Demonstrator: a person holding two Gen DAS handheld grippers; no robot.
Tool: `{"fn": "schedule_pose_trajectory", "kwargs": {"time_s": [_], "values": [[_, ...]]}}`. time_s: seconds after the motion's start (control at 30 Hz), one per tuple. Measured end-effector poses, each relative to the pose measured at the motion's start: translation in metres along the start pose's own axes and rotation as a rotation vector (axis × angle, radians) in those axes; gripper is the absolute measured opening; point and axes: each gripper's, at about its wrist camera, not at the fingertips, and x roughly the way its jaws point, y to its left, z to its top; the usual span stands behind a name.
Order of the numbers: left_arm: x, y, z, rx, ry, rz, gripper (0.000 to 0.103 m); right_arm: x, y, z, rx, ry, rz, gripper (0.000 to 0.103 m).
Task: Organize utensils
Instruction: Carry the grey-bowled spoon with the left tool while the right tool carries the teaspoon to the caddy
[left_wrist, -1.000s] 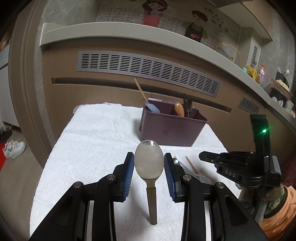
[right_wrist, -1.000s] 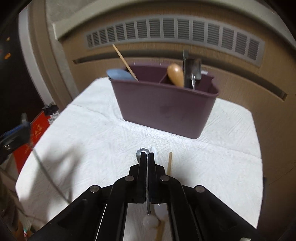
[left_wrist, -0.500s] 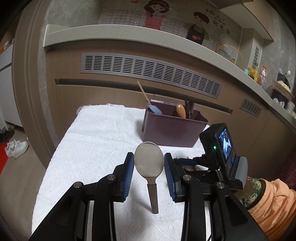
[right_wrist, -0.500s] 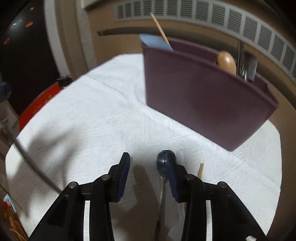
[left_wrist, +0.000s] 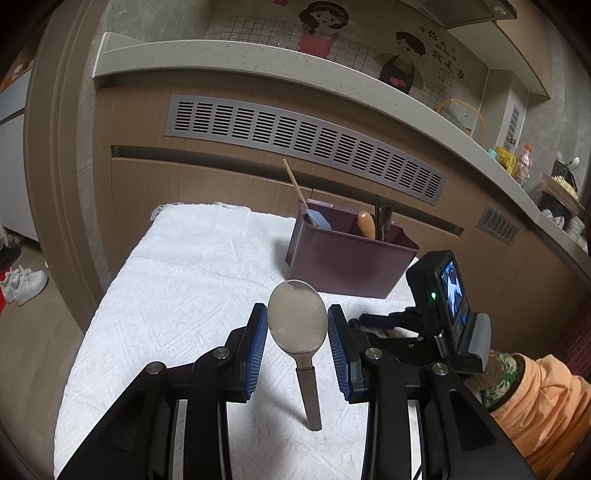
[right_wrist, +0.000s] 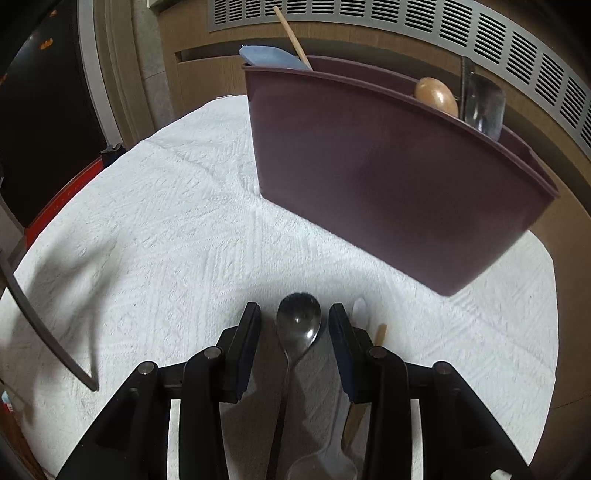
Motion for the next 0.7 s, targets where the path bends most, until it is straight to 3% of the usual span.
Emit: {"fn": "schedule_pose_trajectory", "kwargs": {"time_s": [0.07, 0.13, 0.27, 0.53, 0.7], "values": [[0.000, 0.001, 0.000, -0.004, 0.002, 0.003, 0.034, 0.002, -0.001, 0.003, 0.000, 0.007, 0.004, 0.036], [0.000, 0.000, 0.000, -0.002, 0.002, 0.005, 0.034, 0.002, 0.002, 0.004, -0.013, 0.014, 0.000, 0.022], [-0.002, -0.003, 0.000, 0.020, 0.002, 0.015, 0.034, -0.012, 0.010, -0.004, -0.035, -0.011, -0.039, 0.022], [-0.010, -0.032, 0.013, 0.083, -0.034, 0.039, 0.034, -0.104, 0.009, -0.023, -0.008, -0.197, -0.017, 0.022], [-0.018, -0.059, 0.038, 0.163, -0.106, 0.060, 0.034, -0.156, 0.002, -0.014, 0.025, -0.354, -0.038, 0.022]]}}
